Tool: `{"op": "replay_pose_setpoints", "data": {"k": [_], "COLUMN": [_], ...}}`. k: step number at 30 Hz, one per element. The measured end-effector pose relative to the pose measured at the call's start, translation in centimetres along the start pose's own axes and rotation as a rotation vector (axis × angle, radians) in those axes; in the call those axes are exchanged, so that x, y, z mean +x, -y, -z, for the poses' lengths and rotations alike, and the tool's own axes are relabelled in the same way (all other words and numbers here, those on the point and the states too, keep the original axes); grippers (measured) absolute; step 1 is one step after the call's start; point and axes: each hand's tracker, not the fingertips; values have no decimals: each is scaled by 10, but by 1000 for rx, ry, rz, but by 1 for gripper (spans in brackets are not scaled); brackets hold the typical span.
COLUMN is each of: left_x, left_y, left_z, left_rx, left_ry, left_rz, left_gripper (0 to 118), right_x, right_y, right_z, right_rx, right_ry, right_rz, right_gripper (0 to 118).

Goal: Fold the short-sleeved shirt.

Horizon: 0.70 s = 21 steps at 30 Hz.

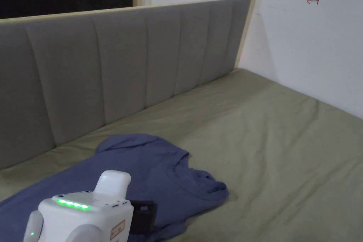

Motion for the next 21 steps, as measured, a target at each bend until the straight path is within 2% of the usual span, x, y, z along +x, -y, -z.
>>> {"op": "replay_pose_setpoints", "data": {"k": [2, 4, 6, 7, 8, 9, 10, 11, 12, 13, 18, 19, 21], "left_x": [-1, -1, 1, 4, 5, 3, -2, -8, -16, -22, -25, -24, -24], "left_y": [6, 20, 27, 19, 13, 9, 6, 5, 7, 9, 12, 11, 14], "left_z": [30, 63, 59, 54, 49, 43, 34, 30, 28, 33, 36, 30, 14], "left_rx": [-86, -162, -49, -100, -113, -107, -85, -57, -62, -95, -87, -76, -61], "left_ry": [11, -2, -28, -35, -47, -74, -59, -38, -44, 29, 20, 50, 223], "left_rz": [3, 5, 40, 26, -36, -97, -173, -262, -354, -408, -440, -473, -593], "left_gripper": [87, 95, 99, 95, 87, 69, 27, 10, 10, 10, 10, 10, 10], "right_x": [5, 7, 7, 6, 5, 4, 4, 2, 1, 1, 7, 9, 17], "right_y": [4, 7, 11, 15, 17, 19, 21, 23, 24, 25, 26, 26, 28], "right_z": [1, 1, 0, -1, -2, -4, -5, -7, -10, -12, -30, -34, -43], "right_rx": [-12, -30, -45, -55, -64, -73, -79, -83, -86, -86, -71, -68, -58], "right_ry": [11, 11, 10, 14, 18, 15, 10, 5, 5, 6, 26, 34, 51], "right_rz": [7, 32, 54, 54, 51, 50, 50, 49, 49, 49, 72, 82, 109], "right_gripper": [0, 0, 0, 0, 0, 0, 0, 0, 0, 0, 0, 0, 0]}}
